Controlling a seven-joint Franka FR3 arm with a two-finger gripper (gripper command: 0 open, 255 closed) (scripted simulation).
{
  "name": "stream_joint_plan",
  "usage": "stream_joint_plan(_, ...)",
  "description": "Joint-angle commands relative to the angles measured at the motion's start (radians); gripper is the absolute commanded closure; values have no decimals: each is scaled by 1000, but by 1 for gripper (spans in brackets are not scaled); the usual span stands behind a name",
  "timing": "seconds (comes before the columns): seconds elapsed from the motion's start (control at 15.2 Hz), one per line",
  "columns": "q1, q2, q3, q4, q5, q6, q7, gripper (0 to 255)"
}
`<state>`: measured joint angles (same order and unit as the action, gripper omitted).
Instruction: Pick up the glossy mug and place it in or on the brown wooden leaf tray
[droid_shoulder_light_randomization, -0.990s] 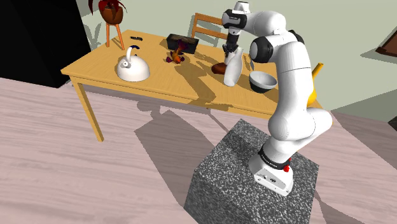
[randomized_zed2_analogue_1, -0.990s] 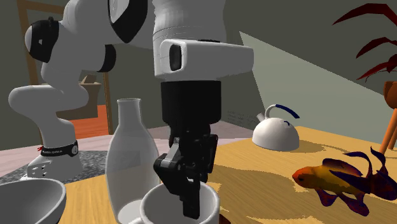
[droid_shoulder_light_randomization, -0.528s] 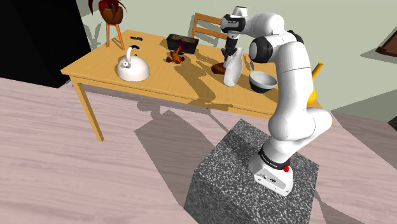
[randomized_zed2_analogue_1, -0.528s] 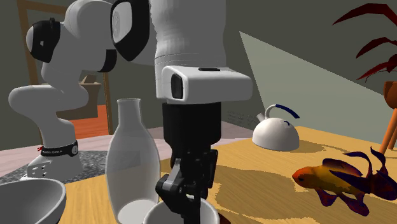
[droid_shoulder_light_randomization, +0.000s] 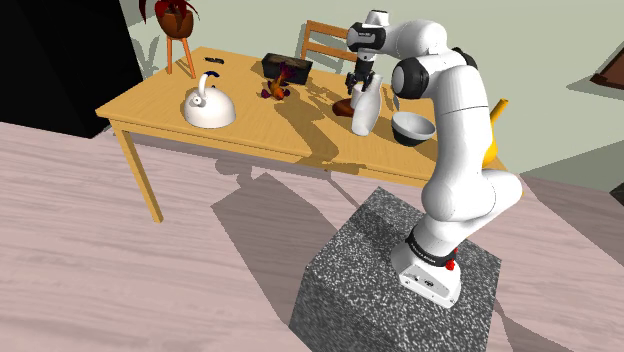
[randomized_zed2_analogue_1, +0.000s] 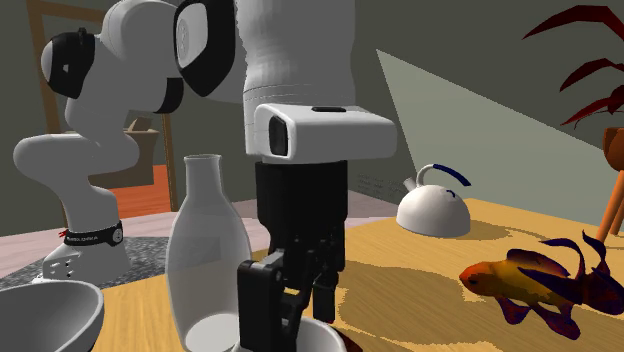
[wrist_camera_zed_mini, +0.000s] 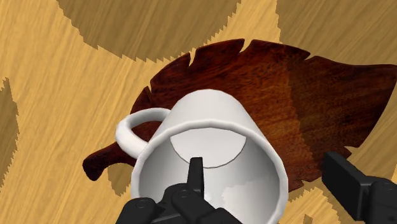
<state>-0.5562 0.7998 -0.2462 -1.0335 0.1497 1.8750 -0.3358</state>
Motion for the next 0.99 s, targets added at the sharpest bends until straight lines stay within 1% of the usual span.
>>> stream_joint_plan(0.0,0,0,0,0,0,0,0,0)
stream_joint_plan(0.13,0,0,0,0,0,0,0,0)
stream_joint_plan(0.4,-8,-13,-2,107,-4,-118,7,0)
stream_joint_plan(0.92,-7,-13,-2,106,-4,-118,7,0)
